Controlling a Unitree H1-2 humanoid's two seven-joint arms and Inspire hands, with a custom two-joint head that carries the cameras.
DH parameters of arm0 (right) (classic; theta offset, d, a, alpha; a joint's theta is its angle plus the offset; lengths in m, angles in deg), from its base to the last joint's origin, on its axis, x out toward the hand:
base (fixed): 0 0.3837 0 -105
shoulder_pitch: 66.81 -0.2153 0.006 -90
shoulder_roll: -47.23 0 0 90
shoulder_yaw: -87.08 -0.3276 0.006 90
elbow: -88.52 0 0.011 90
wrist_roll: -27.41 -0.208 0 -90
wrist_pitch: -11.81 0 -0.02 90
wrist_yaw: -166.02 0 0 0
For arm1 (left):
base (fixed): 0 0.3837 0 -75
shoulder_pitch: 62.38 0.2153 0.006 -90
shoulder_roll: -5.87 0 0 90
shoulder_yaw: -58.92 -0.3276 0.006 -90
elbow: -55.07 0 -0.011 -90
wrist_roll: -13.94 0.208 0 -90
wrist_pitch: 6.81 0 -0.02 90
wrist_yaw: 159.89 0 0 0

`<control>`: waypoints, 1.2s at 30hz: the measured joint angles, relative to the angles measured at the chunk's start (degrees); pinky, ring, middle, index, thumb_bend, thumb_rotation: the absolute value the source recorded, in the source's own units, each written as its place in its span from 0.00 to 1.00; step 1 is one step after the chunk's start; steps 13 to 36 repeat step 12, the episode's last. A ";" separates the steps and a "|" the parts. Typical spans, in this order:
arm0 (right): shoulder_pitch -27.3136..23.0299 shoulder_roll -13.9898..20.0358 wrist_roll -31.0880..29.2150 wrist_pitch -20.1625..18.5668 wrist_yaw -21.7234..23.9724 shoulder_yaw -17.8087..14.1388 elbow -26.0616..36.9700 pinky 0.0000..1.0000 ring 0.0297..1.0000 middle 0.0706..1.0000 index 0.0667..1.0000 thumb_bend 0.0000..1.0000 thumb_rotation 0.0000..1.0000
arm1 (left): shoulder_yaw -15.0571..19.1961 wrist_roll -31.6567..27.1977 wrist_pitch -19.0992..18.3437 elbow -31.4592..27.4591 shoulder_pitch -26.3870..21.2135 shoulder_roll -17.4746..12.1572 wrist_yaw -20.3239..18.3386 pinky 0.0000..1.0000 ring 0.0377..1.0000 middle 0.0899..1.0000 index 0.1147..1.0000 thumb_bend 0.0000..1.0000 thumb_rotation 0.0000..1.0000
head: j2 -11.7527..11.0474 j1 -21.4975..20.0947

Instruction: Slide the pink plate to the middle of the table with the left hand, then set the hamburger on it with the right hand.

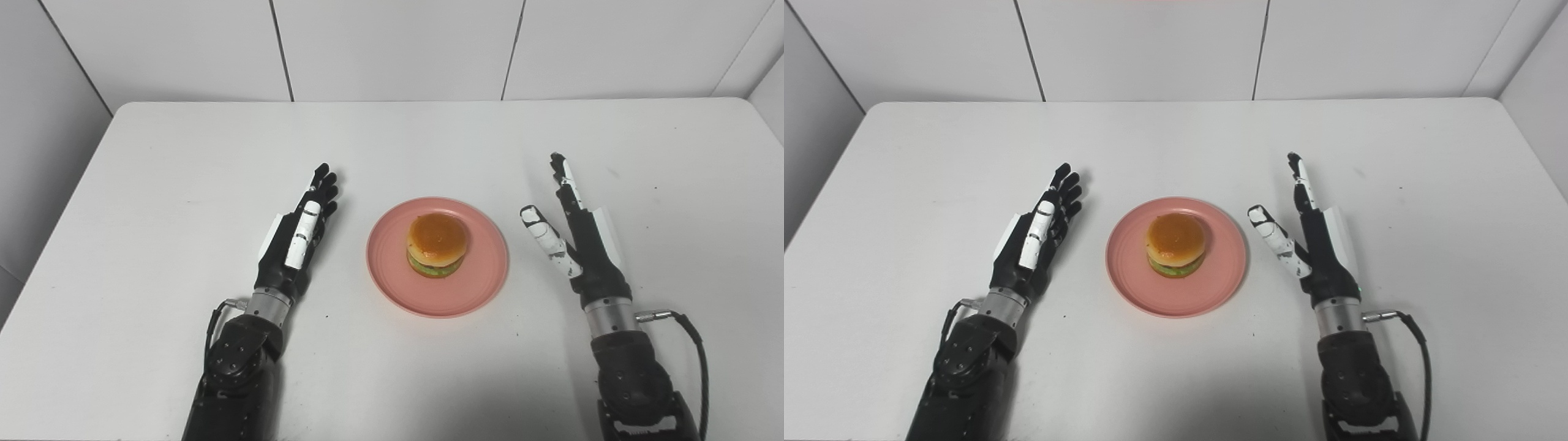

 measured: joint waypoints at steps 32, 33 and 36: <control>0.84 -0.04 -8.07 2.13 1.60 0.03 -5.29 0.95 0.97 0.98 0.97 0.30 1.00 | -0.59 3.28 5.08 -2.73 4.03 -1.14 -0.02 1.00 1.00 1.00 1.00 0.46 1.00 | 0.18 -1.23; 0.84 -0.04 -8.07 2.13 1.60 0.03 -5.29 0.95 0.97 0.98 0.97 0.30 1.00 | -0.59 3.28 5.08 -2.73 4.03 -1.14 -0.02 1.00 1.00 1.00 1.00 0.46 1.00 | 0.18 -1.23; 0.84 -0.04 -8.07 2.13 1.60 0.03 -5.29 0.95 0.97 0.98 0.97 0.30 1.00 | -0.59 3.28 5.08 -2.73 4.03 -1.14 -0.02 1.00 1.00 1.00 1.00 0.46 1.00 | 0.18 -1.23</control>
